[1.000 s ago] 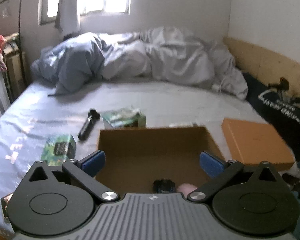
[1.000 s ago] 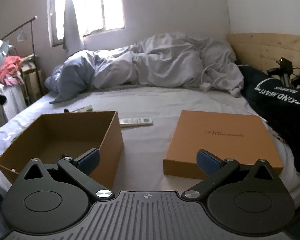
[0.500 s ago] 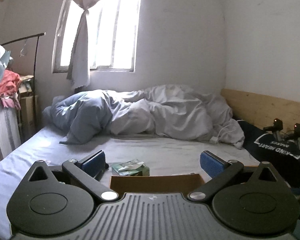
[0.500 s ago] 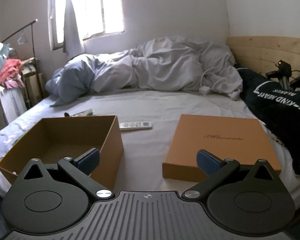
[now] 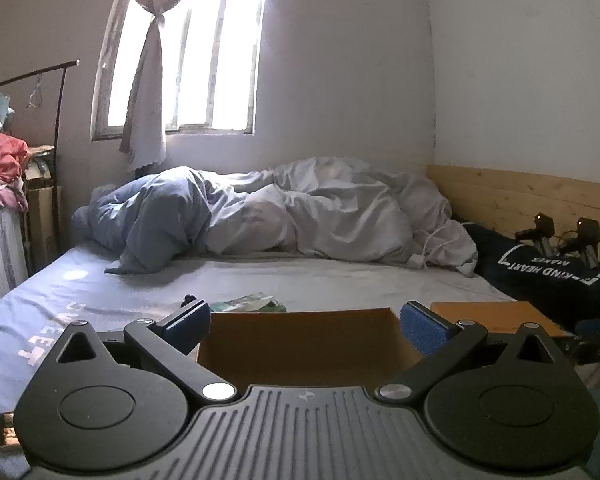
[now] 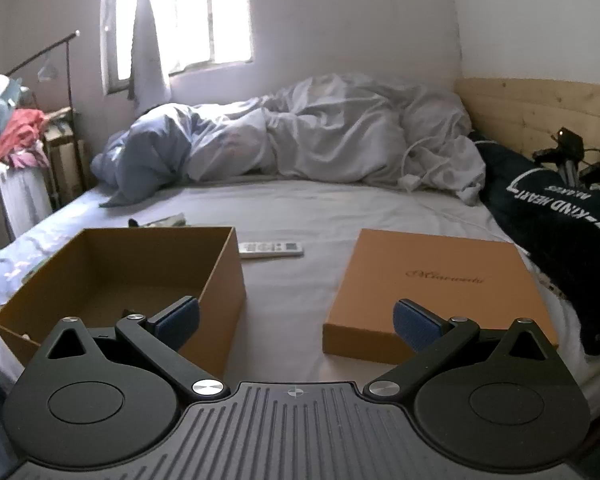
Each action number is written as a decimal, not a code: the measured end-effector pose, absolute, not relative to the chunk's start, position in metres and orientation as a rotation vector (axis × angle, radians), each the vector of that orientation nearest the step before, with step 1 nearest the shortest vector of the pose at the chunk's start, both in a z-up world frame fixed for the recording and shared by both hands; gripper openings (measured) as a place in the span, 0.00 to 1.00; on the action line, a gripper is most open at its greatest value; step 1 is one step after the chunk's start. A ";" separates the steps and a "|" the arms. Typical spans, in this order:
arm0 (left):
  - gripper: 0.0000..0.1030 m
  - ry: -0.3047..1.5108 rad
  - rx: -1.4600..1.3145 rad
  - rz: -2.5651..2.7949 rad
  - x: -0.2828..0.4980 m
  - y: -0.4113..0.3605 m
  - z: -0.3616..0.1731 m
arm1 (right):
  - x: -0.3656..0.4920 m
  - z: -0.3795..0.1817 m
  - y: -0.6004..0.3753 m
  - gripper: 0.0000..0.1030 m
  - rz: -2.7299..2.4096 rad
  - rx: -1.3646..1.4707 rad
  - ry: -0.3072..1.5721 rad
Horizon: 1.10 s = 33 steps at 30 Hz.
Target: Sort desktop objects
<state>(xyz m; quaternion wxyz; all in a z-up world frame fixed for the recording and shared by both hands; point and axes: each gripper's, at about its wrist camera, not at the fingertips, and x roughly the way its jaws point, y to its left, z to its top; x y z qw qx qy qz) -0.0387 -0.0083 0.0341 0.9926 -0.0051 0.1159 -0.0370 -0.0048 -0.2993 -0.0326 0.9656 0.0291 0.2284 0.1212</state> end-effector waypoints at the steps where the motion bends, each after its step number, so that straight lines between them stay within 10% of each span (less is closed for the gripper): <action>1: 1.00 0.229 -0.015 -0.076 -0.038 -0.007 0.030 | -0.005 -0.033 -0.299 1.00 0.246 0.058 0.463; 33: 1.00 0.443 0.029 -0.089 -0.022 -0.014 0.012 | -0.007 -0.037 -0.288 1.00 0.263 0.028 0.485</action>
